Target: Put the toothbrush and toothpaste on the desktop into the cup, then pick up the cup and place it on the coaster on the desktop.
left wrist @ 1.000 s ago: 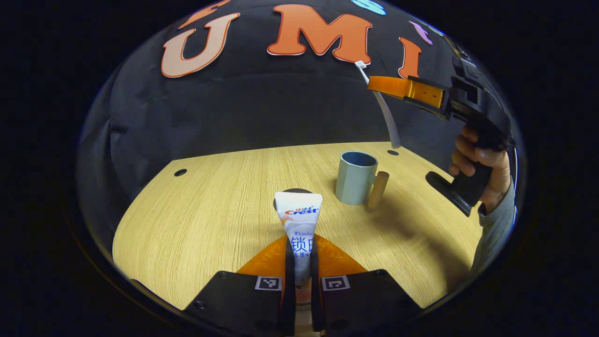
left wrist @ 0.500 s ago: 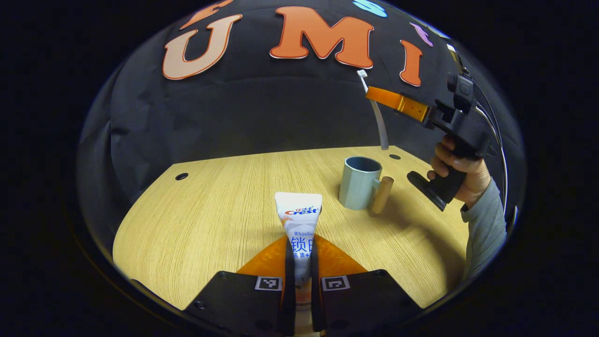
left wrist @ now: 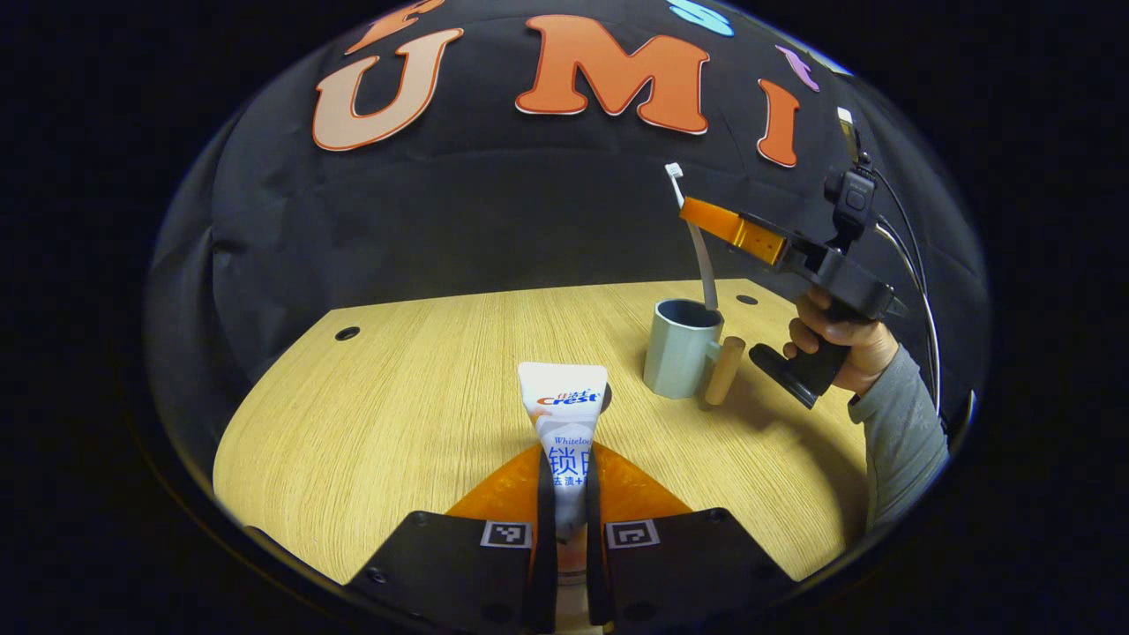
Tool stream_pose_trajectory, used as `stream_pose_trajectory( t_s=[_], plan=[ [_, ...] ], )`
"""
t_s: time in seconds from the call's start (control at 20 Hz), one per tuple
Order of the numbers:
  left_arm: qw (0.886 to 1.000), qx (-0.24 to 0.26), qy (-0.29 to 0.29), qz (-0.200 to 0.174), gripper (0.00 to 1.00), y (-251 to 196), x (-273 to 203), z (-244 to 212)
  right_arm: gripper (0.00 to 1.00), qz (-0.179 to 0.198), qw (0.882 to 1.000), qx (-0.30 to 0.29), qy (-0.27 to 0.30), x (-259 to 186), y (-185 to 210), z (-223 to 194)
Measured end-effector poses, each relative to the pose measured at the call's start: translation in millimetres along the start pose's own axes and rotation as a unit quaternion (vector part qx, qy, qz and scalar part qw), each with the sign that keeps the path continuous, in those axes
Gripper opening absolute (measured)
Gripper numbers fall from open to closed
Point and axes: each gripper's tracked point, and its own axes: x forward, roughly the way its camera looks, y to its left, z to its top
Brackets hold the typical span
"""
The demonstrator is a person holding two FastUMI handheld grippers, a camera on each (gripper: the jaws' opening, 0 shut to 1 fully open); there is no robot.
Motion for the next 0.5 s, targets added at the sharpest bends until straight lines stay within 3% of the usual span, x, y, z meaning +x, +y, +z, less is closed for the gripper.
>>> stream_pose_trajectory(
  t_s=[0.5],
  plan=[
    [1.0,-0.007,-0.002,0.008,0.17,1.7,-26.8,19.3,0.05,-0.007,0.999,-0.015,0.046,3.5,-9.1,-42.4]
  ],
)
